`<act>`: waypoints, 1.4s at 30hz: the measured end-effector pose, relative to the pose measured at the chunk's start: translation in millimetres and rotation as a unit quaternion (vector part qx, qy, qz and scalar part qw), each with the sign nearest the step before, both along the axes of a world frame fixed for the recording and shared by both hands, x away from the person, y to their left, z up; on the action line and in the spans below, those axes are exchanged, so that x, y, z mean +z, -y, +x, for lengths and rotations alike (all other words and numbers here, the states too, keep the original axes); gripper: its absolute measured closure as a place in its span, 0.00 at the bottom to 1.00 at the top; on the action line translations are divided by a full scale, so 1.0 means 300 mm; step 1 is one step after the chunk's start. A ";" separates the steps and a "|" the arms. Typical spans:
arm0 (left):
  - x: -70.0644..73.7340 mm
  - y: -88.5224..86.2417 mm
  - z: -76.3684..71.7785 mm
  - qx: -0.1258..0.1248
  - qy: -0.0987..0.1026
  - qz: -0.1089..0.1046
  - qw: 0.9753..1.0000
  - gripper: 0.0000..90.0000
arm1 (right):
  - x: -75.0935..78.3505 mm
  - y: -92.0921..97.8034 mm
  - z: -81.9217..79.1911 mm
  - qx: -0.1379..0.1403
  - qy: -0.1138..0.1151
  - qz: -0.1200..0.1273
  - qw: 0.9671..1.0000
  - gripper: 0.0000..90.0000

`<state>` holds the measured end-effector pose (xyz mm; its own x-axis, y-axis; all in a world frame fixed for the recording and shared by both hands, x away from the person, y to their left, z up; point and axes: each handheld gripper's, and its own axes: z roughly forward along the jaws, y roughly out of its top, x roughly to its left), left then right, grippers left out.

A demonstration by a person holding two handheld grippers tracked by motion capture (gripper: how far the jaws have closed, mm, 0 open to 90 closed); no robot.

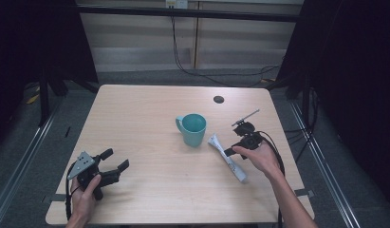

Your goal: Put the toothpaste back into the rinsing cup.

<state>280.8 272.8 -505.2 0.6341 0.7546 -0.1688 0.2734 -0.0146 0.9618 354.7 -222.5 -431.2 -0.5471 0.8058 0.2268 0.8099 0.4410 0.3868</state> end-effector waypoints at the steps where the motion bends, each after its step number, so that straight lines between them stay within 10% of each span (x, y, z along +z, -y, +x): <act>1: 0.000 0.000 0.000 -0.001 0.000 0.000 1.000 0.17 | -0.003 -0.002 0.008 0.001 -0.003 -0.006 1.000 0.59; 26: 0.000 0.000 0.000 -0.003 0.000 -0.001 1.000 0.17 | -0.089 -0.066 0.076 0.015 -0.067 -0.065 0.995 0.59; 42: 0.000 -0.001 0.000 -0.003 0.000 -0.002 1.000 0.17 | -0.123 -0.105 0.095 0.002 -0.066 -0.079 0.995 0.67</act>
<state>280.9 273.2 -505.3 0.6389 0.7497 -0.1726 0.2739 -0.0120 0.9617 383.3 -191.1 -468.1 -0.5240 0.8350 0.1678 0.8473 0.4911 0.2021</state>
